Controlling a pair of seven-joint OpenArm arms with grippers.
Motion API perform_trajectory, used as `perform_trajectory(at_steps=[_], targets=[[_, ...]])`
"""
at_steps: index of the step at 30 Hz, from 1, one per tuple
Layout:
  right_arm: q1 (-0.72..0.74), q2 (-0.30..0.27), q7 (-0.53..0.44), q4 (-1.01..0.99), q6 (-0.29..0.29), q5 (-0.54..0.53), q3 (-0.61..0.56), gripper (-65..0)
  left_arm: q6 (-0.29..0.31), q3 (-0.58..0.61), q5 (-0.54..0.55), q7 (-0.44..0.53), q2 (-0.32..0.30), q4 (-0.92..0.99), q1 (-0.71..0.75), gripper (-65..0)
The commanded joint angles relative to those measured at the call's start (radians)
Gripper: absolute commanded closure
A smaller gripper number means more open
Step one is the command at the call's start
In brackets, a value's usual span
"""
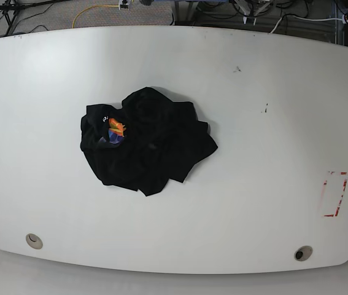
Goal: Fold the T-shirt properly
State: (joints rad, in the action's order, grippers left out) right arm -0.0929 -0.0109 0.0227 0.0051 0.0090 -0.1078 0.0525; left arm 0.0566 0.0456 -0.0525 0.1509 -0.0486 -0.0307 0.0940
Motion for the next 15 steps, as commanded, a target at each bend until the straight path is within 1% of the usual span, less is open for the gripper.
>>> perform_trajectory(at_steps=[1,15], targets=[[-0.007,-0.001,0.005,-0.002,0.000,0.000,0.000,-2.1,0.003,-0.003,-0.002,0.007,-0.007,-0.002,0.006,-35.0],[-0.012,-0.002,0.006,0.001,0.002,-0.002,-0.002,-1.7,0.006,-0.004,-0.003,0.002,-0.009,0.000,0.004,-35.0]])
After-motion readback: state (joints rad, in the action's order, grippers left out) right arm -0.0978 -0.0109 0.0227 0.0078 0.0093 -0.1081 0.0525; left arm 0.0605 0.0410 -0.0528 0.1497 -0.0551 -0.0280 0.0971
